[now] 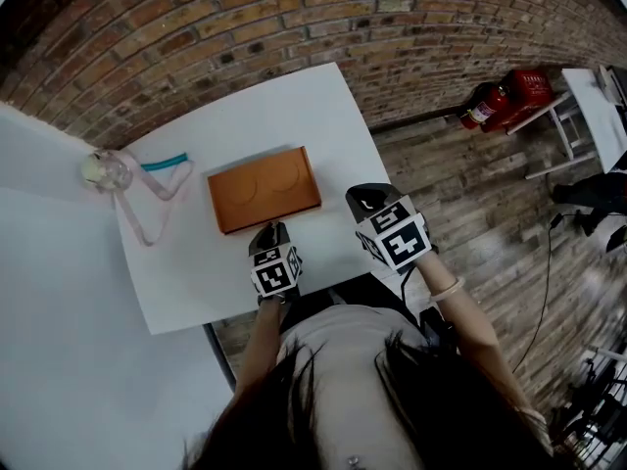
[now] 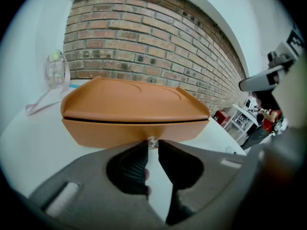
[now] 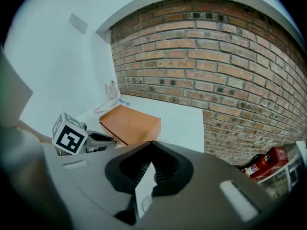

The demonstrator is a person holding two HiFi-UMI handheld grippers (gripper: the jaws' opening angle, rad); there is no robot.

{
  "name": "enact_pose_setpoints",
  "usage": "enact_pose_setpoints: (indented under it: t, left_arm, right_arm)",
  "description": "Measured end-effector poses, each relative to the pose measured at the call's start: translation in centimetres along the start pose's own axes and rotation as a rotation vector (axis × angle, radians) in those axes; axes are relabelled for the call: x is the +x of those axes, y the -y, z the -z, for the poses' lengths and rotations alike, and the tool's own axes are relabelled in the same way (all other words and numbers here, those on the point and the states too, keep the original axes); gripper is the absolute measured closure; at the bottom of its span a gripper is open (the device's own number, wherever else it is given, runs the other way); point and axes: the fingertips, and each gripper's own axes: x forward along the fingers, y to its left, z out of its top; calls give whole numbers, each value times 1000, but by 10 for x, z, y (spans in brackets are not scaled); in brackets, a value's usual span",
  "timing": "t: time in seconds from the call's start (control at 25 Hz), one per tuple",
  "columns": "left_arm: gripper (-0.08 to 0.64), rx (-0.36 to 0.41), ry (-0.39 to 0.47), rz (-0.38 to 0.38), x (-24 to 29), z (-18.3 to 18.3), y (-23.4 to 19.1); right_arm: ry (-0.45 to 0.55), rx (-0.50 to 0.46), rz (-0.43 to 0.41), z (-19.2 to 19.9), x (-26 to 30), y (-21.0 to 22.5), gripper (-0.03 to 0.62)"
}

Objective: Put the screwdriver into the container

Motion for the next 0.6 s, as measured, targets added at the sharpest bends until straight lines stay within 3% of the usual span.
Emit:
enact_pose_setpoints:
  t: [0.6]
  left_arm:
    - [477,6,5,15,-2,-1,0]
  right_arm:
    - [7,8,4,1,-4,1,586]
